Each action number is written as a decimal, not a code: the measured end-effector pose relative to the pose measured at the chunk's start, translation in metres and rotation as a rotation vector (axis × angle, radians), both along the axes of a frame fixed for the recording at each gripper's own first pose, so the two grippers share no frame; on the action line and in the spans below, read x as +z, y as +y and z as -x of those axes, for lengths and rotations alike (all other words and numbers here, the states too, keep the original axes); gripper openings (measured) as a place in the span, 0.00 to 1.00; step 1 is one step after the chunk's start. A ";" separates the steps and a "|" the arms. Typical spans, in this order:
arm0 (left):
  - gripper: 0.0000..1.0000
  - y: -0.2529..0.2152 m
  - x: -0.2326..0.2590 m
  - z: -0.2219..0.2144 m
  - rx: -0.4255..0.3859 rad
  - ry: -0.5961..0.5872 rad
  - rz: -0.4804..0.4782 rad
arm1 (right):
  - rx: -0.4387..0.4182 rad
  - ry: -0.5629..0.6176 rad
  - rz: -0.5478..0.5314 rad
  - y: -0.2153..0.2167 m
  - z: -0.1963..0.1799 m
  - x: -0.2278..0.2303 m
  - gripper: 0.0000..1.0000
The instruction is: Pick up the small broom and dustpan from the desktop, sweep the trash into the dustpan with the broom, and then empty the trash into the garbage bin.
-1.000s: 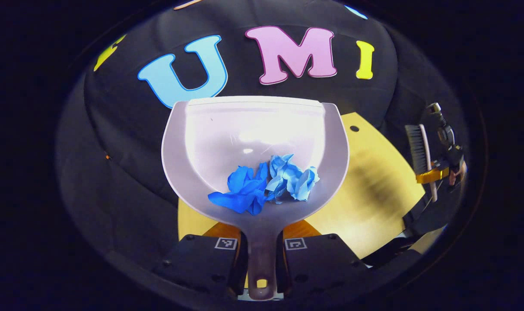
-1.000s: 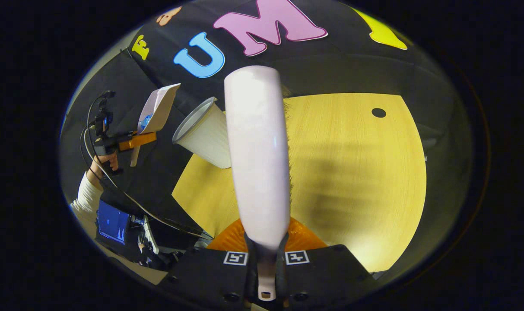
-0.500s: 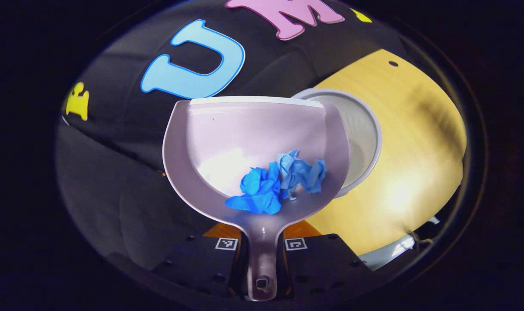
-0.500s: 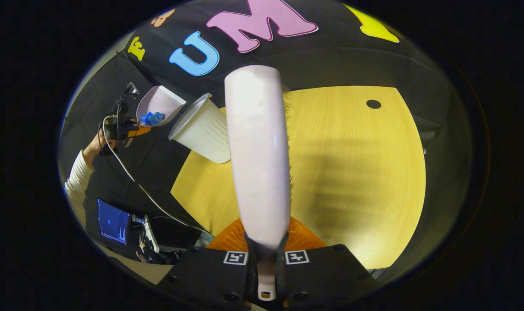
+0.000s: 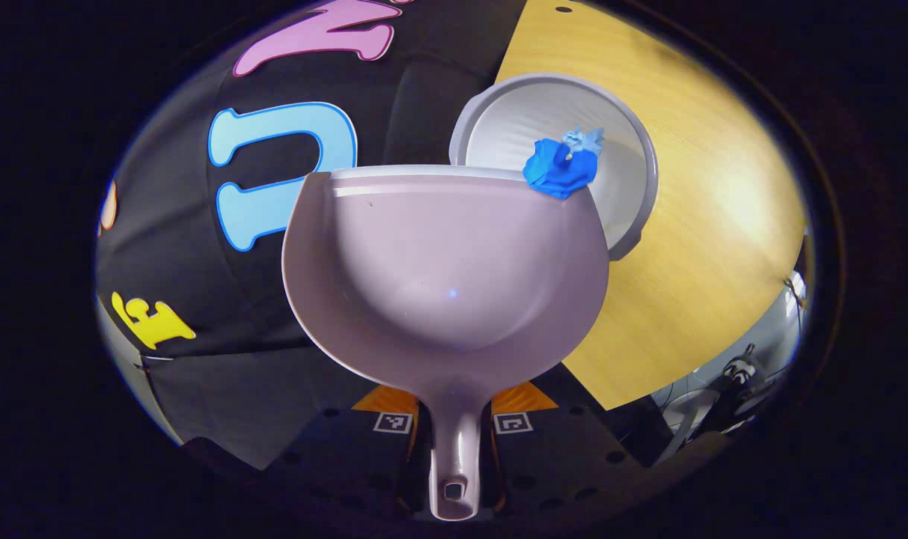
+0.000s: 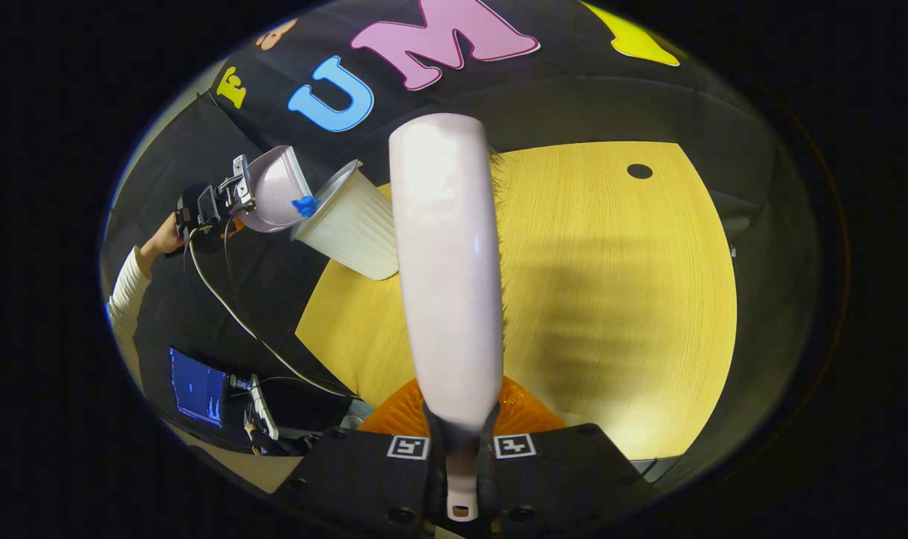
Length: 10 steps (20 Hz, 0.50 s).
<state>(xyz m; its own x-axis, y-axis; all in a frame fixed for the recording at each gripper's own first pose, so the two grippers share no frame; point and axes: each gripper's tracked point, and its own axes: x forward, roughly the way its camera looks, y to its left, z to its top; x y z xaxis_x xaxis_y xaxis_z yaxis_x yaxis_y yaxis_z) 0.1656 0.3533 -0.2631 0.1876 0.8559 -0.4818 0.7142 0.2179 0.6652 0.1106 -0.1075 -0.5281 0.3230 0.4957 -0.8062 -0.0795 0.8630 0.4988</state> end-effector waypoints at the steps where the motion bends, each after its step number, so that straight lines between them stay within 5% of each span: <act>1: 0.22 0.000 -0.001 -0.001 -0.008 -0.013 0.008 | 0.003 0.000 0.000 0.000 0.001 0.000 0.17; 5: 0.23 -0.004 -0.010 -0.002 0.026 -0.109 0.110 | -0.002 -0.008 0.014 0.000 0.002 0.000 0.17; 10: 0.23 -0.028 -0.028 -0.013 0.110 -0.365 0.423 | -0.035 -0.034 0.014 0.002 0.001 0.006 0.17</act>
